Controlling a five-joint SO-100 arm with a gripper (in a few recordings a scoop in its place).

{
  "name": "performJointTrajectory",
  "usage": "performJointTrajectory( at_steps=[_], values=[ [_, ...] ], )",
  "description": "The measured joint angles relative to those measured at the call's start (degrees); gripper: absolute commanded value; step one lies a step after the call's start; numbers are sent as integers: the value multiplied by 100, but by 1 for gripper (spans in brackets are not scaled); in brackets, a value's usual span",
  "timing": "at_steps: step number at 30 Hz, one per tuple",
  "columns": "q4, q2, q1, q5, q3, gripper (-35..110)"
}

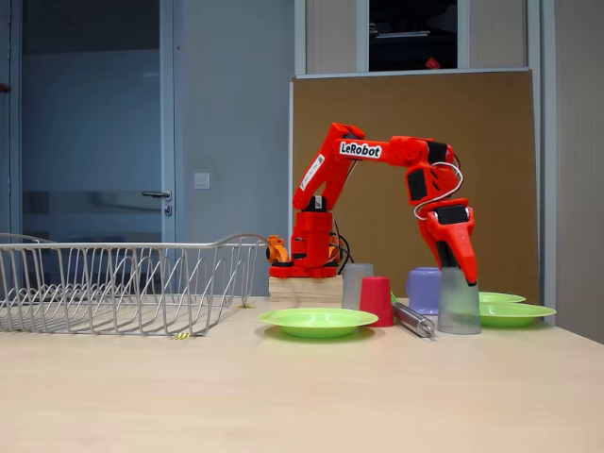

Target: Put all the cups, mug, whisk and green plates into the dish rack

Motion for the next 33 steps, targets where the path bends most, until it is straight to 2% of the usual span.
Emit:
performJointTrajectory(
  at_steps=[12, 21, 26, 33],
  values=[
    [132, -105, 79, -114, -378, 18],
    [1371, -44, 79, -299, -1547, 17],
    [1881, 510, 255, -650, -1582, 17],
    [2285, 1793, 1441, -1863, -1125, 17]
  ],
)
